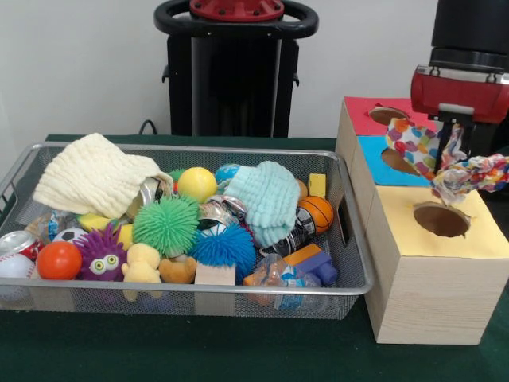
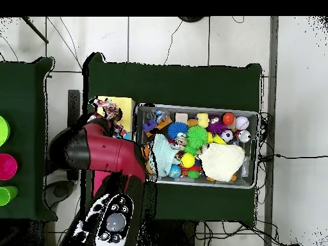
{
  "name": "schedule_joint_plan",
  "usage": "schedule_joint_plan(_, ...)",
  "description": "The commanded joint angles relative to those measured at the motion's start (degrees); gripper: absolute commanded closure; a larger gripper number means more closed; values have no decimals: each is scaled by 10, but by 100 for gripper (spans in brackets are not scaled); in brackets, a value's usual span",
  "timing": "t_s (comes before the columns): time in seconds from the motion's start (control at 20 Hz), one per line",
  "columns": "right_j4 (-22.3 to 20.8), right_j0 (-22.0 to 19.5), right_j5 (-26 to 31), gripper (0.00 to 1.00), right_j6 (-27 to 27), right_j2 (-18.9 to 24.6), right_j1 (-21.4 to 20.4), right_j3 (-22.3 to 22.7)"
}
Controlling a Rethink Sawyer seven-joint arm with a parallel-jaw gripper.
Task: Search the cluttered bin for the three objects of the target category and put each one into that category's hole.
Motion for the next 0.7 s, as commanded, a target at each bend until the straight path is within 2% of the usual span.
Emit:
schedule_joint_plan(0.05, 43, -8, 34, 100, 158, -3, 42, 4)
schedule_joint_plan(0.7, 55, -28, 12, 100, 126, 6, 88, -19)
